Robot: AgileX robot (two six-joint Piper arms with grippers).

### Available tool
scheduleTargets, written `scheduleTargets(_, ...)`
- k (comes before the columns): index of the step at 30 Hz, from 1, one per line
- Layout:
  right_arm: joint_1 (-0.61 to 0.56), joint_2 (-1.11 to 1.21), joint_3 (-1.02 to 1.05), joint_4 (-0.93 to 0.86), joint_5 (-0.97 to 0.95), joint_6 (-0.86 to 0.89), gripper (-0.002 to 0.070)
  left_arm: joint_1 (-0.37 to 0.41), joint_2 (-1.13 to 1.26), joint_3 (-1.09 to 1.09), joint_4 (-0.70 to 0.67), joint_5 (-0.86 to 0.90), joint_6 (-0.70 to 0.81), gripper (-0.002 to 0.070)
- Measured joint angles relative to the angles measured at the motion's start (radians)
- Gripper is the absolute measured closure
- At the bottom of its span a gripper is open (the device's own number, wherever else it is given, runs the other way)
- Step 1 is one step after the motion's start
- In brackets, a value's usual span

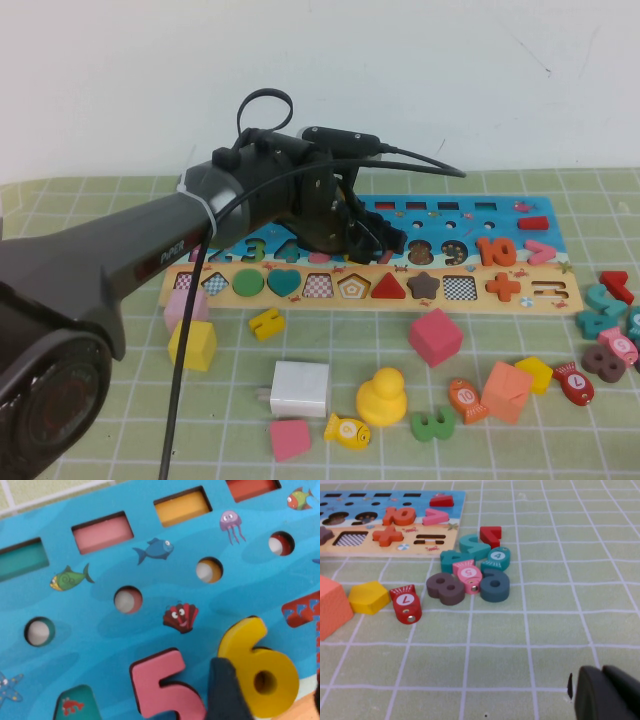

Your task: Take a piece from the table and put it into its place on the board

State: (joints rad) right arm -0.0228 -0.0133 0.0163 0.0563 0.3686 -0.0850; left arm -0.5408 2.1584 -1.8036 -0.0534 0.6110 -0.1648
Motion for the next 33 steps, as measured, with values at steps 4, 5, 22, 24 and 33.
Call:
scheduleTargets(4,0.0,0.0,0.0,0.0,0.0,0.0,0.0679,0.0,0.0,0.0,0.0,0.0,0.002,0.0287)
scheduleTargets(5,0.0,0.0,0.0,0.0,0.0,0.0,0.0679,0.0,0.0,0.0,0.002,-0.004,0.002,0.0281)
scheduleTargets(22,0.0,0.0,0.0,0.0,0.0,0.0,0.0679,-0.007,-0.005,-0.038,0.001,-0.082,0.004,0.0463)
scheduleTargets(24,0.0,0.0,0.0,0.0,0.0,0.0,0.0679,-0.008,-0.007,-0.038,0.003,-0.059,0.032,0.055)
scheduleTargets(33,0.0,0.0,0.0,0.0,0.0,0.0,0.0679,-0.008,-0.161,-0.038,0.103,0.09,0.109,0.0671)
